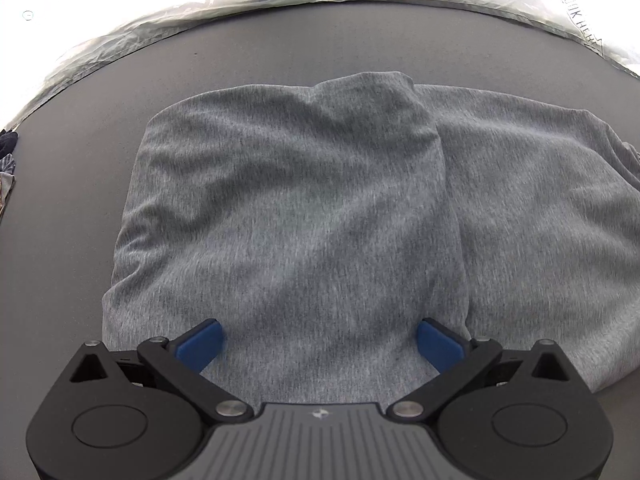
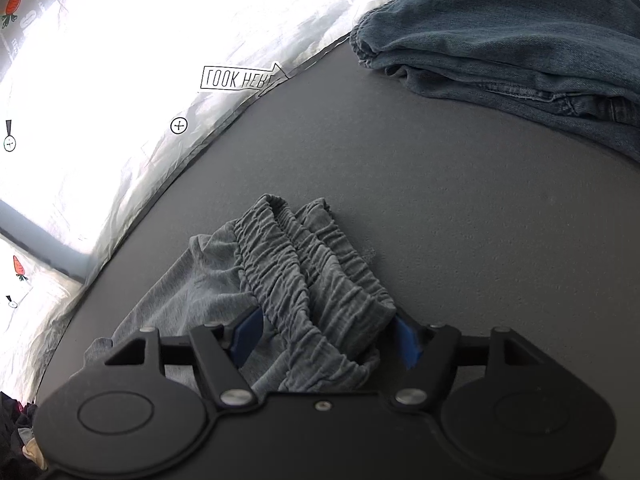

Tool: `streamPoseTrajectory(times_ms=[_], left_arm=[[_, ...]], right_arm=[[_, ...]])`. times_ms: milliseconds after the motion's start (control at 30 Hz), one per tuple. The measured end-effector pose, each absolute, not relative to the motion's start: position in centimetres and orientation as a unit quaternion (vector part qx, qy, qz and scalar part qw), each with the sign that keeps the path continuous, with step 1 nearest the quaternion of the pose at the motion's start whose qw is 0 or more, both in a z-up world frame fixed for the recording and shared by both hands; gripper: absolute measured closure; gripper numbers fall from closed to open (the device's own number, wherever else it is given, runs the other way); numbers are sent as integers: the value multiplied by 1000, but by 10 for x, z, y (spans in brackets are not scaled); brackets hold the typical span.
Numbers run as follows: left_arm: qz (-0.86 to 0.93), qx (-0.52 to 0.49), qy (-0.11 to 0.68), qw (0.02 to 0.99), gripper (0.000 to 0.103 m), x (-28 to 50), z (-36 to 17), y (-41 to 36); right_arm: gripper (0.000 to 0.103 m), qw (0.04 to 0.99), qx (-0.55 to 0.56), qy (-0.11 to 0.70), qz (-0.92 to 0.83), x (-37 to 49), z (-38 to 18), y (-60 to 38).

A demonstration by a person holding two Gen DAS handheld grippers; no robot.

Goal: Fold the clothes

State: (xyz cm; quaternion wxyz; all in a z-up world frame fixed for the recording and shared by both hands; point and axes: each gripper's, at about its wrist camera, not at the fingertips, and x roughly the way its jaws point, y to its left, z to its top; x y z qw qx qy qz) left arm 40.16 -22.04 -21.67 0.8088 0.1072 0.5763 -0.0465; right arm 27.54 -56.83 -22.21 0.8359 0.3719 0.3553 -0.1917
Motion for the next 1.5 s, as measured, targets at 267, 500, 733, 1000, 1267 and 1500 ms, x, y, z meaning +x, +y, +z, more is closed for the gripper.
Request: streamPoseTrajectory(times_ms=[267,500,733,1000,1267,1500], left_arm=[[-56,77,592,800,0,413,-221,-209],[-59,63,584,807,0,410,-223,-202],[-60,59,582,809,0,411,-224,-198],[-61,59,589,803,0,415,-225,-202],[-69,55,584,807,0,411,-225,-197],[-98,32,568,816,0,397,-200,-162]], right_arm=[[55,830,394,337,-207,267,-225,-570],[49,831,403,334,-191,268,-227,-574],[66,832,399,331,-197,269,-229,-574],[87,838,409,309,-187,266,-215,-567],[89,870,394,267,-129,274,-170,-533],[89,897,356,250,-82,291,-136,-473]])
